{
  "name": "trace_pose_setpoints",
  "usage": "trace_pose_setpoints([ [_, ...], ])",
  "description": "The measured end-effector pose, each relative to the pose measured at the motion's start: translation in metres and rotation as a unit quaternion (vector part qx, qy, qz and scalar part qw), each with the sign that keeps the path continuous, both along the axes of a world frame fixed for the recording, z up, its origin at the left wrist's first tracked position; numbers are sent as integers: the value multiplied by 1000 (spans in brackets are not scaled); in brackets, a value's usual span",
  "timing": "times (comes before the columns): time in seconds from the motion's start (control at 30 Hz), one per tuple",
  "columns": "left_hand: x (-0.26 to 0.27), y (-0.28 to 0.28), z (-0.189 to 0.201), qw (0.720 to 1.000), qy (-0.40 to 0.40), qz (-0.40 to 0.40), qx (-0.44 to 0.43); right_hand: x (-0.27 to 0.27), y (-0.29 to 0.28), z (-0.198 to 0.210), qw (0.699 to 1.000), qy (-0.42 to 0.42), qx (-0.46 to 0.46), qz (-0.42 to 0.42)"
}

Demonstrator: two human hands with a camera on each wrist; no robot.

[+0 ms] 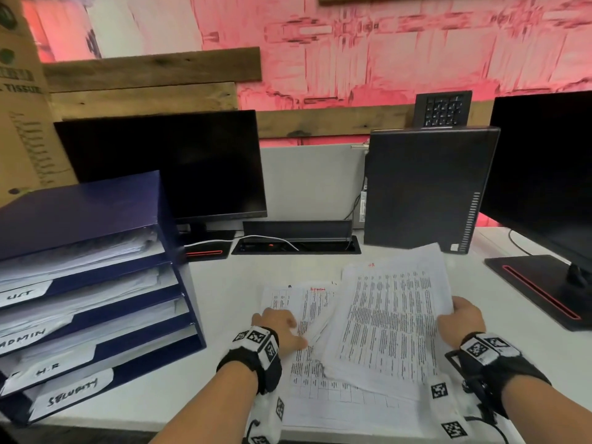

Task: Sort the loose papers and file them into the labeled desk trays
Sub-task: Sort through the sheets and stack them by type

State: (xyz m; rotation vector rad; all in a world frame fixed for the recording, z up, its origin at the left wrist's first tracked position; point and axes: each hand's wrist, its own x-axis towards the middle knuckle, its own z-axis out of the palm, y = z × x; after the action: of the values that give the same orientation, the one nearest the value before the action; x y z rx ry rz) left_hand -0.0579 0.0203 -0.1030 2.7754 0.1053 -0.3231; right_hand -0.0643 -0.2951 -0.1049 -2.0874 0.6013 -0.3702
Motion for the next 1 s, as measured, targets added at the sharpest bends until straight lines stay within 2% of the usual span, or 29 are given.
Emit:
trace_pose_setpoints([
  [0.13, 0, 5, 4, 996, 27, 59, 57, -1, -8, 0, 1000, 4, -7, -11],
  [0.43, -8, 5, 14, 992, 51, 77, 87, -6, -6, 2, 999, 5, 12, 41],
  [0.5, -10, 4, 14, 995, 8, 90, 46, -11, 0, 10, 997, -19, 24, 67],
  [0.57, -10, 1, 18, 988, -46, 107, -103, -16, 9, 23, 993, -55, 44, 94],
  [0.63, -14, -6, 34, 946, -78, 86, -302, -19, 23, 39, 986, -90, 67, 122],
  [0.7, -21, -13, 59, 899, -112, 49, -420, -22, 41, 59, 976, -128, 89, 152],
  [0.73, -23, -15, 71, 883, -152, 37, -443, -24, 51, 69, 970, -151, 101, 164],
  [0.87, -34, -17, 124, 805, -330, 76, -487, -36, 85, 115, 935, -280, 126, 179],
  [0.93, -42, -20, 139, 788, -365, 57, -492, -43, 99, 129, 921, -318, 114, 196],
  [1.0, -51, -24, 140, 787, -373, 46, -489, -49, 109, 128, 917, -319, 115, 210],
])
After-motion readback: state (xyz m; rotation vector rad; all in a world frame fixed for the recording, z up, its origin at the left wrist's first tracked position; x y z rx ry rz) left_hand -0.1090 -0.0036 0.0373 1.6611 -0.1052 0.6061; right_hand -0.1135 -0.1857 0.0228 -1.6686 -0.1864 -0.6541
